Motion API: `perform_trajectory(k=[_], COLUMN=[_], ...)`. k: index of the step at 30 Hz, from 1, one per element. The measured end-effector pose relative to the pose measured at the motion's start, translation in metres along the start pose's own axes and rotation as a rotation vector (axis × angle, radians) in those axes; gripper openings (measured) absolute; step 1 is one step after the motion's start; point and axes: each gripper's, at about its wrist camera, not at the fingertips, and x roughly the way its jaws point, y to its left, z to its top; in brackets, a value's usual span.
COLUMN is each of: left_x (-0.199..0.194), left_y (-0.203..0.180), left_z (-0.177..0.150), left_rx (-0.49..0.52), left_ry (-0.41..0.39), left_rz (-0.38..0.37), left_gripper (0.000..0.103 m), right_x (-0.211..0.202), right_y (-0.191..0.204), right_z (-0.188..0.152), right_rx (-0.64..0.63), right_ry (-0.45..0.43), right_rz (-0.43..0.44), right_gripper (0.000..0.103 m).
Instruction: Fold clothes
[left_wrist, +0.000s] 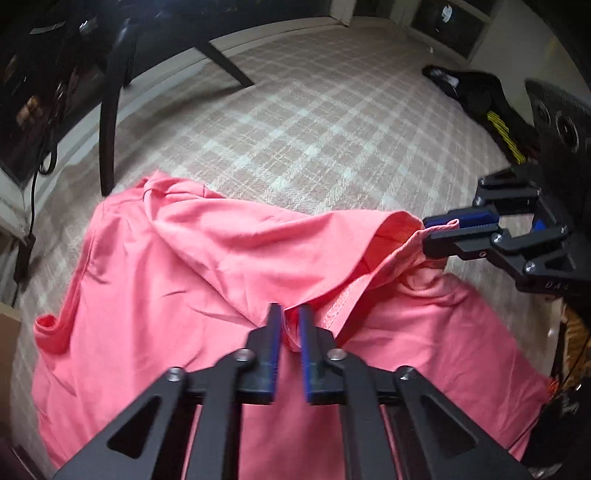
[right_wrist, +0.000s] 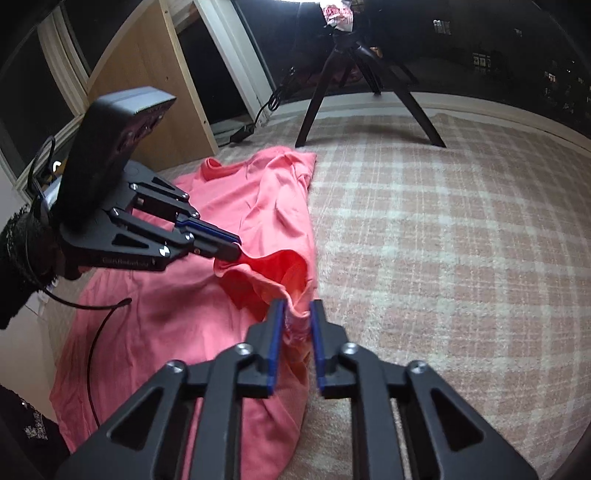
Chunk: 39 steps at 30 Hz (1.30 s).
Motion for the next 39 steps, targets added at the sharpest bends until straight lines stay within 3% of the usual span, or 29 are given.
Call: perform_trajectory(k=[7, 10, 13, 19, 21, 22, 23, 24, 26, 30, 31, 32, 34, 36, 37, 38, 39], left_x=[-0.011, -0.021, -0.013, 0.002, 0.014, 0.019, 0.024, 0.019, 0.010, -0.049, -0.063, -0.077, -0.093, -0.102, -0.102, -0.100, -0.098], left_y=[0.001, 0.008, -0.001, -0.020, -0.025, -0.024, -0.023, -0.021, -0.018, 0.003, 0.012, 0.021, 0.050, 0.075, 0.086, 0.100, 0.117], left_z=[0.013, 0.032, 0.068, 0.140, 0.156, 0.156, 0.156, 0.153, 0.147, 0.111, 0.096, 0.081, 0.036, -0.005, -0.024, -0.044, -0.065], left_rx=[-0.014, -0.001, 0.043, 0.131, 0.151, 0.143, 0.136, 0.129, 0.115, 0.053, 0.029, 0.004, -0.093, -0.169, -0.199, -0.242, -0.298], left_ry=[-0.012, -0.026, -0.055, -0.114, -0.110, -0.091, -0.073, -0.077, -0.085, -0.168, -0.184, -0.198, -0.179, -0.151, -0.132, -0.105, -0.078], left_rz=[0.002, 0.053, 0.087, 0.157, 0.168, 0.159, 0.152, 0.155, 0.162, 0.181, 0.194, 0.208, 0.264, 0.313, 0.334, 0.357, 0.374], left_gripper=[0.001, 0.001, 0.000, 0.001, 0.011, 0.017, 0.029, 0.034, 0.033, 0.038, 0.041, 0.046, 0.047, 0.047, 0.047, 0.047, 0.046], right_x=[-0.006, -0.011, -0.016, -0.027, -0.031, -0.032, -0.028, -0.024, -0.012, 0.009, 0.010, 0.011, 0.001, -0.001, 0.002, 0.011, 0.020], right_y=[-0.012, -0.022, -0.032, -0.052, -0.059, -0.062, -0.064, -0.065, -0.066, -0.059, -0.057, -0.056, -0.066, -0.079, -0.087, -0.090, -0.092], right_z=[-0.004, -0.007, -0.010, -0.016, -0.018, -0.018, -0.016, -0.014, -0.009, -0.001, 0.003, 0.007, 0.020, 0.040, 0.051, 0.061, 0.070], right_rx=[0.026, 0.064, 0.101, 0.177, 0.203, 0.215, 0.222, 0.220, 0.213, 0.161, 0.136, 0.116, 0.133, 0.176, 0.201, 0.200, 0.196], right_ry=[-0.015, -0.027, -0.038, -0.061, -0.069, -0.070, -0.063, -0.061, -0.045, -0.032, -0.011, 0.003, -0.034, -0.076, -0.094, -0.091, -0.085], right_rz=[0.000, -0.004, -0.008, -0.016, -0.019, -0.019, -0.012, -0.007, 0.000, 0.009, 0.012, 0.013, -0.011, -0.016, -0.015, -0.029, -0.041], right_gripper=[0.017, 0.013, 0.007, 0.007, 0.012, 0.024, 0.034, 0.036, 0.036, 0.036, 0.033, 0.021, 0.020, 0.031, 0.050, 0.059, 0.059])
